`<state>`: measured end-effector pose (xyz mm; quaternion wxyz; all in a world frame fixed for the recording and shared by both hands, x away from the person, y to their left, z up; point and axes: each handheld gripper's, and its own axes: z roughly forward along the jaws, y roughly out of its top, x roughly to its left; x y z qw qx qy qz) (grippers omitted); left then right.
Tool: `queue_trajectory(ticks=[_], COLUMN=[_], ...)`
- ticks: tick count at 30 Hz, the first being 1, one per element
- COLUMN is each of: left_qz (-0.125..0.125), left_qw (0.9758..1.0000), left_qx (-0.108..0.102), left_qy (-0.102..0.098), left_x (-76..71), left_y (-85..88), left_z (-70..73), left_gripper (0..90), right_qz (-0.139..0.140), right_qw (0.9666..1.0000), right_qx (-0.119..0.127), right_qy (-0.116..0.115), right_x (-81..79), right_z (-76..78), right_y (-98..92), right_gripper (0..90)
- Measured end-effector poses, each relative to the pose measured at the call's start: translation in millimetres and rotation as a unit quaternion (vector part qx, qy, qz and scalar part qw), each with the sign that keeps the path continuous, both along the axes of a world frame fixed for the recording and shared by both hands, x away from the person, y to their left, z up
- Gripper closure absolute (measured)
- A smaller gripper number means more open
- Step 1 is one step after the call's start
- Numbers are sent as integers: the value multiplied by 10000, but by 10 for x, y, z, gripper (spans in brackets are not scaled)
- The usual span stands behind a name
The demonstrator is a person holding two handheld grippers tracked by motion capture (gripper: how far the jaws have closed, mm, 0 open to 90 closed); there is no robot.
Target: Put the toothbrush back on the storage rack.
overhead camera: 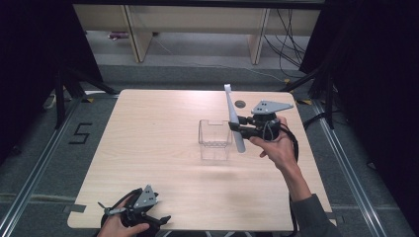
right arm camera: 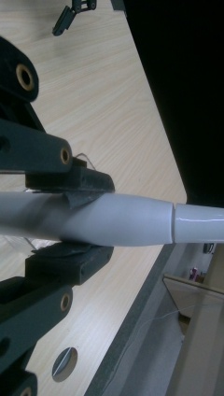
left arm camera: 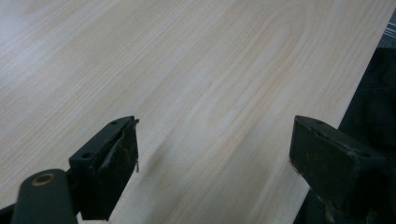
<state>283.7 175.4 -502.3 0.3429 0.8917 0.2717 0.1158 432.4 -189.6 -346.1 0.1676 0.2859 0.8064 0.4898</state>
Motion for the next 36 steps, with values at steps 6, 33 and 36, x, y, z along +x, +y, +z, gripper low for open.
queue_trajectory(ticks=[6, 33, 36], left_qz=[5, -28, -28], left_qw=[10000, 10000, 10000], left_qx=[25, -9, -20], left_qy=[25, -5, -2], left_x=[0, -16, -18], left_y=[3, 6, 4], left_z=[4, 10, 5], left_gripper=[149, 149, 149], right_qz=[38, 161, 136], right_qw=[9999, 9995, 9990], right_qx=[89, -266, -354], right_qy=[27, 86, 224], right_x=[49, 482, 526], right_z=[45, -25, -98], right_y=[89, 555, 579], right_gripper=[667, 667, 667])
